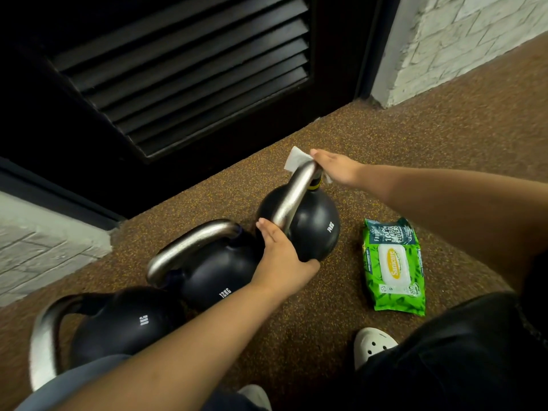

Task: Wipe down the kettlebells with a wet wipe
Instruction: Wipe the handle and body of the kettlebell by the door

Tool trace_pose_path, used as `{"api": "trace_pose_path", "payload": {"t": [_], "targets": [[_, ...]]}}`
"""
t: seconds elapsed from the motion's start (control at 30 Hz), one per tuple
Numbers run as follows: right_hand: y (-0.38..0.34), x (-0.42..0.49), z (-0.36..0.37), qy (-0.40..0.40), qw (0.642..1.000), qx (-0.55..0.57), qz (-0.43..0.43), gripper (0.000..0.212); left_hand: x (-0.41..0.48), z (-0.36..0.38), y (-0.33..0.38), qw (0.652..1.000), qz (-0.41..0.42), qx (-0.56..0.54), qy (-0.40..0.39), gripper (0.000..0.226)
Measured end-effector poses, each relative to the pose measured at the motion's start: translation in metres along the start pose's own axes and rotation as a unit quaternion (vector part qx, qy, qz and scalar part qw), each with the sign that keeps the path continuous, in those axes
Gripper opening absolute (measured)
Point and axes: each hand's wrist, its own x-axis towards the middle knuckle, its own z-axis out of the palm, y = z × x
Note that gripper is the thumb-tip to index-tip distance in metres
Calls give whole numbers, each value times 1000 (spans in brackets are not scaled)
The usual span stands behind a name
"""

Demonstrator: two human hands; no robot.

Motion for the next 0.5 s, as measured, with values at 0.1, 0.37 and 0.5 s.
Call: {"api": "trace_pose_path", "payload": {"t": [0.1,0.37,0.5], "targets": [[2,8,7,2,996,64,60,69,0,-2,0,1000,2,13,-8,121],[-8,7,30,61,927,359,90,32,-1,-5,3,999,2,29,-17,122],[-26,-11,39,103,917,377,82,24,-3,-8,3,999,-1,45,-26,121]]}}
